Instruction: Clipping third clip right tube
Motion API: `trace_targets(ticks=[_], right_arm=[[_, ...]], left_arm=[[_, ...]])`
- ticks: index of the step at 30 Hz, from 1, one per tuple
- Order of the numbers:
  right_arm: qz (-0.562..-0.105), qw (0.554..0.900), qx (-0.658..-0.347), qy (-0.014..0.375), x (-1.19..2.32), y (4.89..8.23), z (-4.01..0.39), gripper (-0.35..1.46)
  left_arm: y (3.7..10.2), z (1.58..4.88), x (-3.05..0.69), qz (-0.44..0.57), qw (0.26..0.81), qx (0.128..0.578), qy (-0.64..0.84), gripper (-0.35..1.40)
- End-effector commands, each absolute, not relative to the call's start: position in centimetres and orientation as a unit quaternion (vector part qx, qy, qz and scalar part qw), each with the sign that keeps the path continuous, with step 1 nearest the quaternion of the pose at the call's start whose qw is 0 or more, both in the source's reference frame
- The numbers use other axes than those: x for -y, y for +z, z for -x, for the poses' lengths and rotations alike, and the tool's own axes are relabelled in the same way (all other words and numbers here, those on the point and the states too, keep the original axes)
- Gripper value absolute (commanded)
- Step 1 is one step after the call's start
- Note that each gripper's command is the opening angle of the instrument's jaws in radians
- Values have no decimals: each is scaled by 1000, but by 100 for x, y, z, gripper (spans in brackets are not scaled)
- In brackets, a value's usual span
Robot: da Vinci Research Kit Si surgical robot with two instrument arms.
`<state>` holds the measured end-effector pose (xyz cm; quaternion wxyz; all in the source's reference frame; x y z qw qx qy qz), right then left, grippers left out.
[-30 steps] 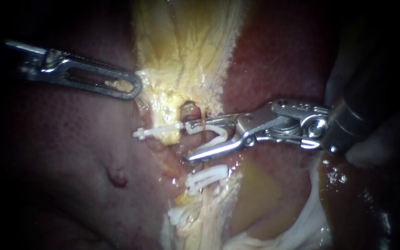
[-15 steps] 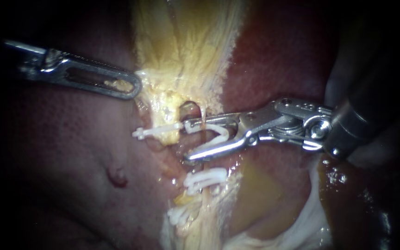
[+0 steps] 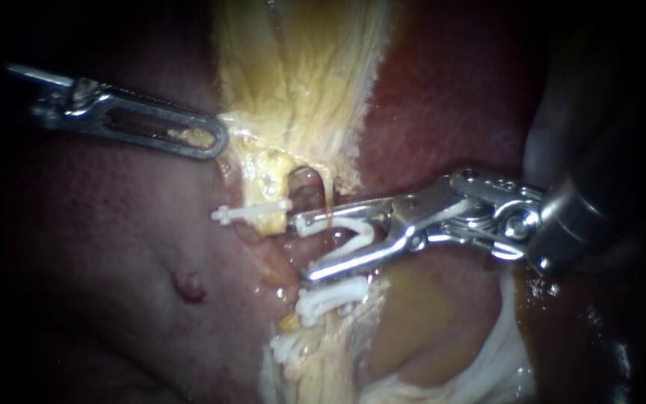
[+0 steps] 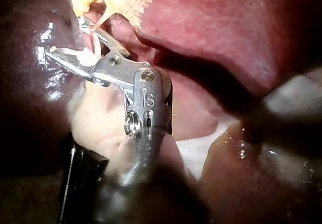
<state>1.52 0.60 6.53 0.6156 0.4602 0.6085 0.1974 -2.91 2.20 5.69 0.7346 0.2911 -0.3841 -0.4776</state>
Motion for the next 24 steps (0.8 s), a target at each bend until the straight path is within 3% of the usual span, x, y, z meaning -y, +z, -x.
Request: trace_targets(ticks=[1,14,24], right_arm=[[-460,613,-611,198,-62,650,-151,48],[-460,604,-617,205,-70,649,-149,43],[-465,602,-612,215,-74,657,-140,12]], left_arm=[[569,291,-220,-291,735,384,-478,-35],[570,291,-220,-290,735,384,-478,-35],[571,291,-221,-290,735,384,-478,-35]])
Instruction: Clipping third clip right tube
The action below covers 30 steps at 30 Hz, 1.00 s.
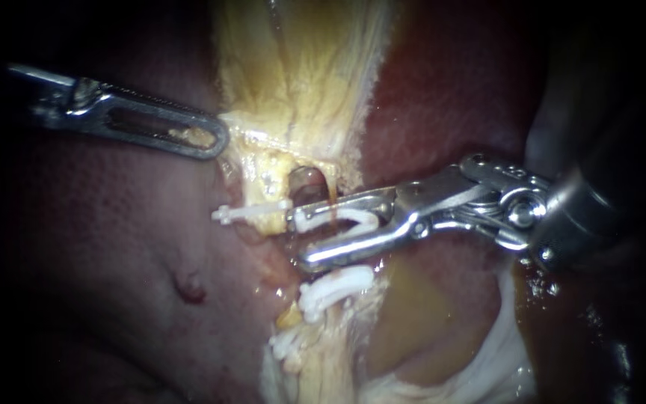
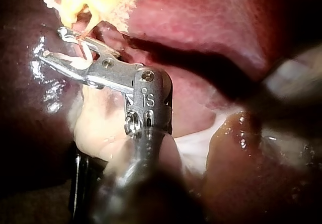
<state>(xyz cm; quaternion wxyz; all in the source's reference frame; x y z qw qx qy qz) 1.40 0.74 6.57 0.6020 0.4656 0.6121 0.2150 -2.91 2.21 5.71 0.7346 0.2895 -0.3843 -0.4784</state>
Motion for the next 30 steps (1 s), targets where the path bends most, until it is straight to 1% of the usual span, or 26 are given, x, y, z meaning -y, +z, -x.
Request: trace_targets(ticks=[1,8,10,12,13,17,21,30], right_arm=[[-465,602,-612,214,-74,658,-139,6],[-471,600,-608,220,-75,660,-134,-16],[-473,599,-607,221,-75,660,-133,-28],[-479,596,-602,229,-74,661,-132,-35],[-488,593,-597,234,-72,661,-131,-35],[-491,591,-595,236,-66,664,-128,-35],[-492,598,-589,231,-61,667,-129,-35],[-492,598,-589,231,-63,669,-129,-35]], left_arm=[[571,291,-221,-290,735,384,-478,-35],[571,291,-221,-290,735,384,-478,-35],[571,291,-221,-290,735,384,-478,-35],[571,291,-221,-290,735,384,-478,-35],[571,291,-221,-290,735,384,-478,-35],[571,291,-221,-288,735,384,-479,-35],[571,291,-221,-288,735,384,-479,-35],[571,290,-221,-288,735,384,-479,-35]])
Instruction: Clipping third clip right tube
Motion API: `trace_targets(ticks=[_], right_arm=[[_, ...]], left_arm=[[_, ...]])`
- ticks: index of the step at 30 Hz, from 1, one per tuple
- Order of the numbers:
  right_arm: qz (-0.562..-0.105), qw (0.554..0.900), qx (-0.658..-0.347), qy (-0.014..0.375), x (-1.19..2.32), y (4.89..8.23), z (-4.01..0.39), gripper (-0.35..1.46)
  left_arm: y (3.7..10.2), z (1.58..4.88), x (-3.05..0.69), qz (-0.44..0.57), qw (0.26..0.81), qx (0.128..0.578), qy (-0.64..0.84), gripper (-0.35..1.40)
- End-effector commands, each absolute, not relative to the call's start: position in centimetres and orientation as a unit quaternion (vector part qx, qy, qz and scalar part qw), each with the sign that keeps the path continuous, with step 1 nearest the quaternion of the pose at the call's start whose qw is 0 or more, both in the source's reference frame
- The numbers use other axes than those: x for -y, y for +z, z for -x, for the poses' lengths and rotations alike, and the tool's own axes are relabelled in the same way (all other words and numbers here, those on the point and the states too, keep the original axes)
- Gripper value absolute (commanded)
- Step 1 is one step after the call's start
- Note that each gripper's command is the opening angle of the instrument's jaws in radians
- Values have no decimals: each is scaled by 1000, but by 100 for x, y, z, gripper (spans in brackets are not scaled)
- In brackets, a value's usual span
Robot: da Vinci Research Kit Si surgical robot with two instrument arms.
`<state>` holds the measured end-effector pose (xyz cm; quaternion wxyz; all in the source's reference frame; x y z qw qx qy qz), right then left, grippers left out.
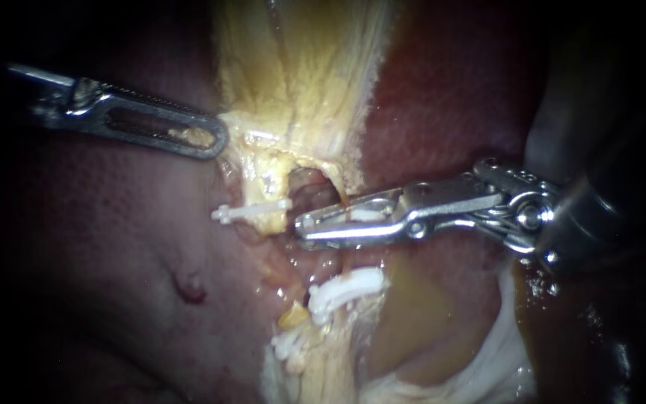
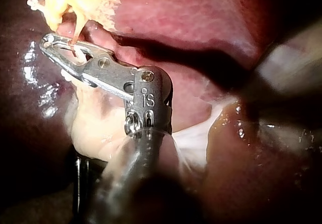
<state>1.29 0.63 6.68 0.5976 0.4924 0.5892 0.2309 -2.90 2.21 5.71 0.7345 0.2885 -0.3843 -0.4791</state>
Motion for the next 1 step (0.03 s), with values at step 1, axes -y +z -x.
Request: trace_targets(ticks=[1], right_arm=[[-492,598,-589,231,-63,669,-129,-35]], left_arm=[[571,290,-221,-289,735,384,-479,-35]])
